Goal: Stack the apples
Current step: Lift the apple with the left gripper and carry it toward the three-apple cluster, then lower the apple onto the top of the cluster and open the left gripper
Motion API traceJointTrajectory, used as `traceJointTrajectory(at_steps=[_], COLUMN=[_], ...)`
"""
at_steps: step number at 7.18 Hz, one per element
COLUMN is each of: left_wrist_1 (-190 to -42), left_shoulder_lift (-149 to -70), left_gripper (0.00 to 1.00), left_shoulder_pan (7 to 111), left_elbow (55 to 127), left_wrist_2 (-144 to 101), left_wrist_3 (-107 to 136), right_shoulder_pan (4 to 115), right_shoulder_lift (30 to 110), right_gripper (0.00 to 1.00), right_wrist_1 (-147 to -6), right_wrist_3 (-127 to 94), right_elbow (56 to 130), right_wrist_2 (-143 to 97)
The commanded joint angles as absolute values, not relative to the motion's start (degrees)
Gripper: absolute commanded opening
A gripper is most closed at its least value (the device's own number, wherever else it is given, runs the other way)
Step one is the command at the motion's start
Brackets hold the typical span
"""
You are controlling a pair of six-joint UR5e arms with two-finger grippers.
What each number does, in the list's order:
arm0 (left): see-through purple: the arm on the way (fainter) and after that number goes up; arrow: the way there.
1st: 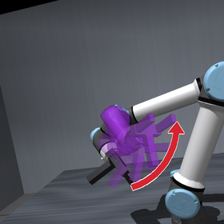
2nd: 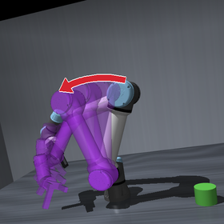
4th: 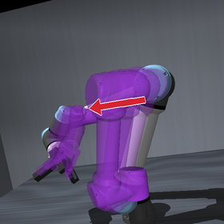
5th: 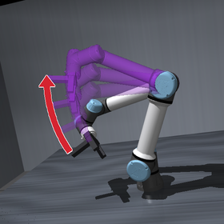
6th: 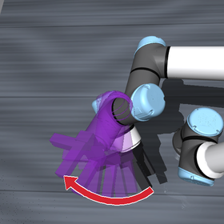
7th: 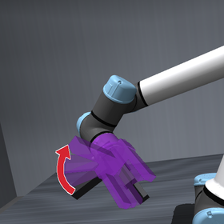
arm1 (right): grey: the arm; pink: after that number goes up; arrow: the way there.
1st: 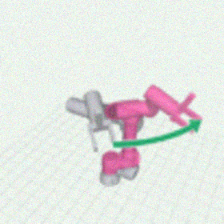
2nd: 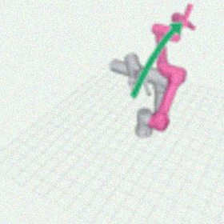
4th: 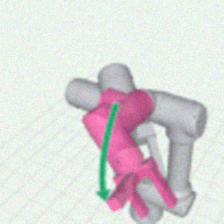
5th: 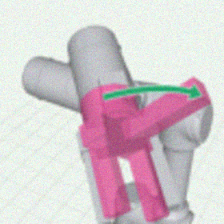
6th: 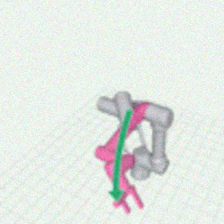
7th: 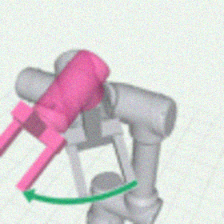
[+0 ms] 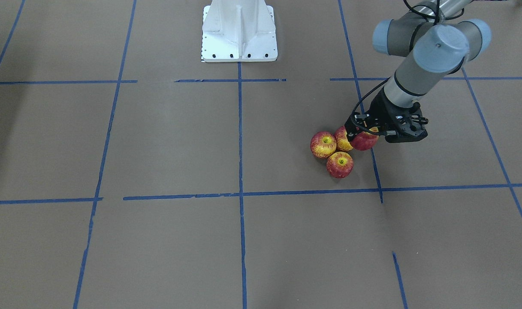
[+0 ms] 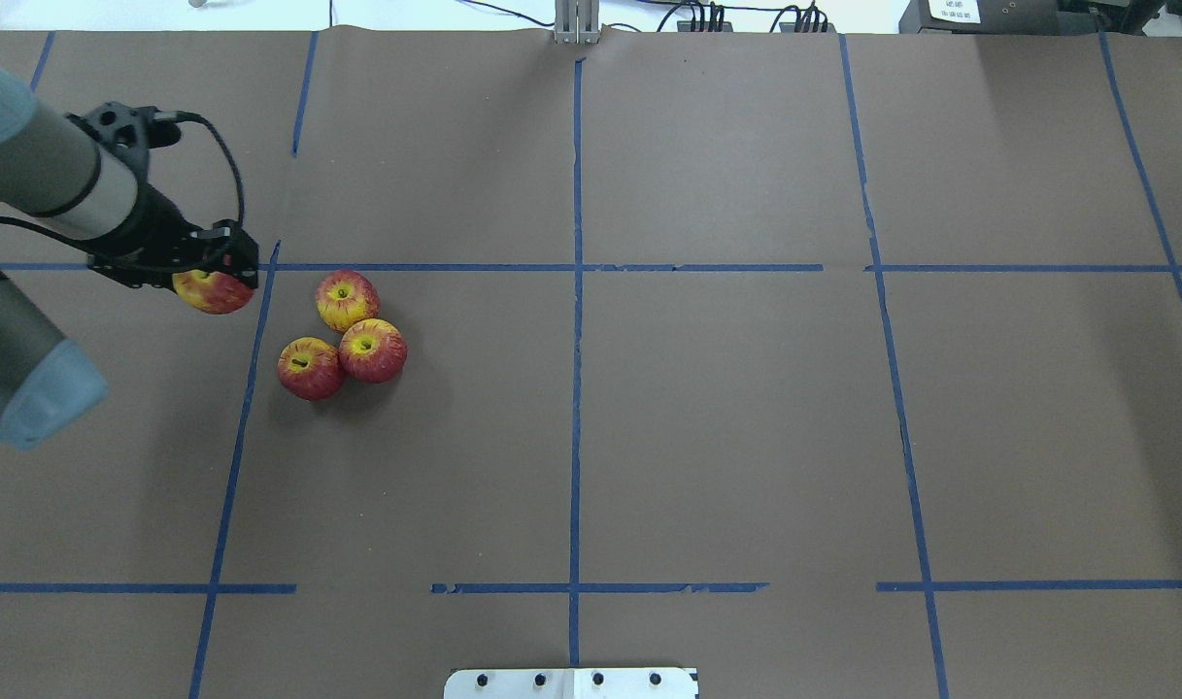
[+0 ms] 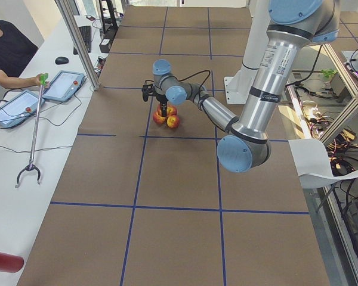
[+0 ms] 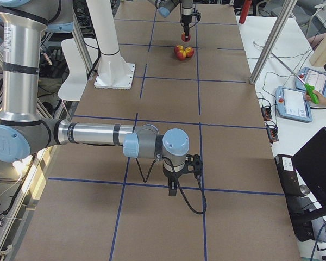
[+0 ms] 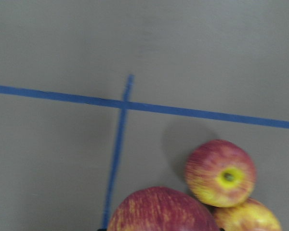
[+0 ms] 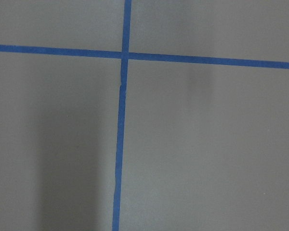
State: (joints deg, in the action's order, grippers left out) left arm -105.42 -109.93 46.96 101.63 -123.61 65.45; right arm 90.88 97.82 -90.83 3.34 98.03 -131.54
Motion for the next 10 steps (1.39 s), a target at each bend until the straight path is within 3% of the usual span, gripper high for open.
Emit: traceJointTrajectory(at_steps=[1, 6, 7, 8, 9, 10], left_wrist_1=[-112.1, -110.7, -110.7, -110.7, -110.8, -110.8], left_shoulder_lift=[-110.6, -110.0, -110.0, -110.1, -110.4, -110.5], left_gripper=[0.00, 0.00, 0.43, 0.78, 1.00, 1.00], left_shoulder_pan=[44.7, 44.5, 44.5, 44.5, 44.5, 44.5], left_elbow=[98.2, 98.4, 98.3, 98.3, 98.2, 98.2], left_wrist_2=[-123.6, -123.6, -123.5, -123.3, -123.3, -123.3], left_wrist_3=[68.4, 68.5, 68.6, 68.6, 68.6, 68.6], right_shoulder_pan=[90.9, 90.9, 90.9, 90.9, 90.9, 90.9], right_shoulder_lift=[97.8, 97.8, 97.8, 97.8, 97.8, 97.8], right_gripper=[1.00, 1.00, 1.00, 1.00, 1.00, 1.00], right_wrist_1=[-90.9, -90.8, -90.8, -90.8, -90.9, -90.8], right_wrist_3=[3.3, 3.3, 3.3, 3.3, 3.3, 3.3], right_elbow=[98.0, 98.0, 98.1, 98.1, 98.1, 98.1], right_wrist_2=[-131.6, -131.5, -131.5, -131.5, -131.5, -131.6])
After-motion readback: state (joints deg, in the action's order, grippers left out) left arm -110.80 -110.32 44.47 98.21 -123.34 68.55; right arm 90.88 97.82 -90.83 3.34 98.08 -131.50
